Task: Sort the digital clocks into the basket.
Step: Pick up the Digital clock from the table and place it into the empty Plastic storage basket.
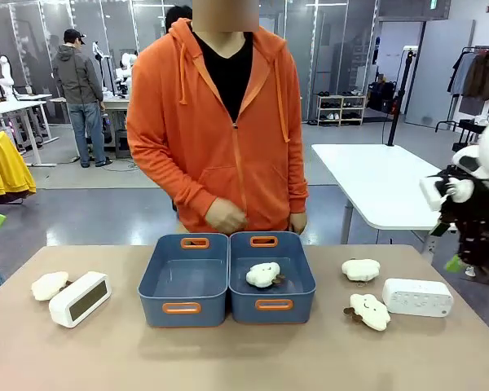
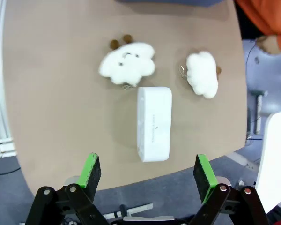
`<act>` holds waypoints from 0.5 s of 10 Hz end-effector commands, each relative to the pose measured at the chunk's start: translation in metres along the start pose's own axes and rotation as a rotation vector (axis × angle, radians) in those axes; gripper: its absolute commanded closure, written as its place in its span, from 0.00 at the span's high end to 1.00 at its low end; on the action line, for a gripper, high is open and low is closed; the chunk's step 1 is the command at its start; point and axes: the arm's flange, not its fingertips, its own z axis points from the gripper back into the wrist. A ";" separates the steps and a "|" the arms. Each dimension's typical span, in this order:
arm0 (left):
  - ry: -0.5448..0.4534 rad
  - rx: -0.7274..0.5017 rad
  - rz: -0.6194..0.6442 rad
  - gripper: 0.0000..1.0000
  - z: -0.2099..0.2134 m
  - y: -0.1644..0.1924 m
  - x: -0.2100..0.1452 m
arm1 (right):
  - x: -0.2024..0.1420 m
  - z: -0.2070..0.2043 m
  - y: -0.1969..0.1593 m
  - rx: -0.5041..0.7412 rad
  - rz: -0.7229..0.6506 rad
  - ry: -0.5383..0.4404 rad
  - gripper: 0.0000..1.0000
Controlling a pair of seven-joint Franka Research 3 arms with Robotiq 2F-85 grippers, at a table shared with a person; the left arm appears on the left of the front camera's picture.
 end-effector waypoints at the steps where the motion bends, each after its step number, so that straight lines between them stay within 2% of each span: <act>1: 0.010 -0.008 -0.021 1.00 0.002 0.000 -0.001 | 0.001 -0.033 -0.038 -0.006 -0.053 0.014 1.00; 5: 0.010 -0.008 -0.021 1.00 0.002 0.000 -0.001 | -0.015 -0.104 -0.070 0.121 -0.086 0.069 1.00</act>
